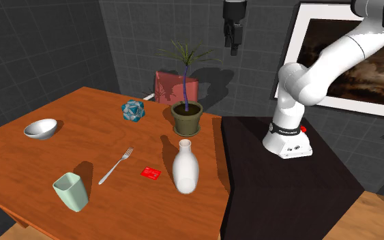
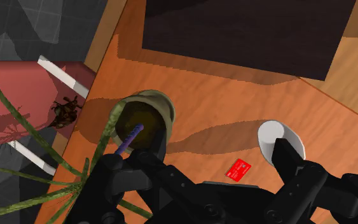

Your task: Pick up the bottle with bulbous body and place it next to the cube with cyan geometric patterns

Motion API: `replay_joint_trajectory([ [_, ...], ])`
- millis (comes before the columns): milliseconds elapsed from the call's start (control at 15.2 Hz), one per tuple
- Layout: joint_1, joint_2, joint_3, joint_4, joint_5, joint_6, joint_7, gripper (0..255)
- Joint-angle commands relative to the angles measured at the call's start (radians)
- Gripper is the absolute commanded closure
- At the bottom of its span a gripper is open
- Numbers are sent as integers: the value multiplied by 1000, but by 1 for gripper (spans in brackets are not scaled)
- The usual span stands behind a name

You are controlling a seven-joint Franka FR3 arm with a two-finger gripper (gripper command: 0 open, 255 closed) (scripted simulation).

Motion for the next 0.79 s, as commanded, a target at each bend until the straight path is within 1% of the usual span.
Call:
replay_joint_trajectory([
  [0,0,0,0,0,0,0,0,0],
  [396,28,94,75,-81,63,157,96,0],
  [726,51,209,139,-114,106,294,172,0],
])
